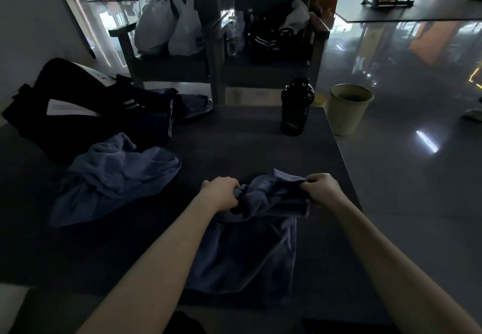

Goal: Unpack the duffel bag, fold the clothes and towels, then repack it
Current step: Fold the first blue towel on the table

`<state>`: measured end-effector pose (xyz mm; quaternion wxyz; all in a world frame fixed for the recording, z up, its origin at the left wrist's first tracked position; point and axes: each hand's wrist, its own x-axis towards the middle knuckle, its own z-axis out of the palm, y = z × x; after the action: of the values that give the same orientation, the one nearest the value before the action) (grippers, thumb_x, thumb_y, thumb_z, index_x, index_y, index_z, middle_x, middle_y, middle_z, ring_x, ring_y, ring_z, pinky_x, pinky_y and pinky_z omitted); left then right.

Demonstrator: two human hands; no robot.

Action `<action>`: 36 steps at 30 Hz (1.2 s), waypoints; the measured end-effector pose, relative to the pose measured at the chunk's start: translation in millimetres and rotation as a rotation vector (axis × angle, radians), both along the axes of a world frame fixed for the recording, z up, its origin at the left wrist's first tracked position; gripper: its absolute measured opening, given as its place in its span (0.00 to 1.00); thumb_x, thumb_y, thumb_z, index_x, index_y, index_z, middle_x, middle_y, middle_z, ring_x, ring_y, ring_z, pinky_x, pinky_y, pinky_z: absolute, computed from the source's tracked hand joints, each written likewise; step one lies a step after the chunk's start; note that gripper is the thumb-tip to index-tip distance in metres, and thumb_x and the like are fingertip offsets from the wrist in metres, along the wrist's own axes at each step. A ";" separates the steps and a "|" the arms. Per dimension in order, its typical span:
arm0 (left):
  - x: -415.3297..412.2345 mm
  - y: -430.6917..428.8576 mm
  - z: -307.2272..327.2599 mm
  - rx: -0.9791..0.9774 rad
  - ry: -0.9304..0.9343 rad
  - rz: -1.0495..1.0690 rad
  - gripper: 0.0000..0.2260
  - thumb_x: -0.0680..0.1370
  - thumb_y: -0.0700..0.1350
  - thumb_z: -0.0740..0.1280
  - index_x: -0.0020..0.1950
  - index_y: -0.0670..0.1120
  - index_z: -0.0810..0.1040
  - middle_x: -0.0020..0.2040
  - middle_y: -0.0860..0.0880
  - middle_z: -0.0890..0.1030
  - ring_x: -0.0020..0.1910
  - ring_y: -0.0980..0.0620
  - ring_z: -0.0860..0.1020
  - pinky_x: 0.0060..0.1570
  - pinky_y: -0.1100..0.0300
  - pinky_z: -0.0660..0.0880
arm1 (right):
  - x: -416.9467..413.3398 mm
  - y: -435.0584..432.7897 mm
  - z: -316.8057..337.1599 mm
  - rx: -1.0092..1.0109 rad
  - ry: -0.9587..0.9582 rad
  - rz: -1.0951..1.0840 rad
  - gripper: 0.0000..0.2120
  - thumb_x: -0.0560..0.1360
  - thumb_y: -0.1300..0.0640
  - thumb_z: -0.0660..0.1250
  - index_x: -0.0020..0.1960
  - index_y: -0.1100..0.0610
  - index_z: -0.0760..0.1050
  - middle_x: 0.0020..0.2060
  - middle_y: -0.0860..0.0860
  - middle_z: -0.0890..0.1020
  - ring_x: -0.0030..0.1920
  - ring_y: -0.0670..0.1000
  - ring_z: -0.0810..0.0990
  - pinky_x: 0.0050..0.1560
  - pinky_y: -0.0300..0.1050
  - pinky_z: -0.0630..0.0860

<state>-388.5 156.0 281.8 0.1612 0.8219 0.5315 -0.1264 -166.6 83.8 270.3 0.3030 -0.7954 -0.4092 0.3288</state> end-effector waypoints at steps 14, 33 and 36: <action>-32.3 21.9 29.0 0.012 -0.307 0.421 0.08 0.76 0.47 0.64 0.48 0.45 0.79 0.46 0.46 0.80 0.45 0.48 0.78 0.39 0.59 0.71 | -17.5 14.1 -4.6 0.289 0.201 -0.200 0.25 0.78 0.47 0.62 0.40 0.71 0.74 0.29 0.55 0.74 0.32 0.54 0.73 0.34 0.49 0.71; -38.6 118.0 -3.3 0.115 -0.912 0.549 0.26 0.79 0.40 0.62 0.76 0.45 0.59 0.75 0.45 0.62 0.73 0.45 0.62 0.68 0.58 0.61 | -27.0 128.1 -7.7 0.440 0.309 0.002 0.35 0.75 0.57 0.67 0.76 0.57 0.55 0.69 0.51 0.68 0.68 0.51 0.70 0.64 0.45 0.69; -43.2 99.8 -20.1 0.072 -0.780 0.433 0.29 0.80 0.43 0.62 0.78 0.47 0.52 0.79 0.48 0.49 0.77 0.50 0.51 0.72 0.58 0.52 | -32.9 108.5 -19.8 0.365 0.016 0.142 0.32 0.75 0.58 0.67 0.75 0.59 0.58 0.75 0.54 0.60 0.73 0.54 0.63 0.70 0.50 0.64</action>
<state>-431.7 255.8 261.6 0.3436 0.6830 0.5948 0.2482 -199.5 192.3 250.5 0.4217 -0.6937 -0.5146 0.2760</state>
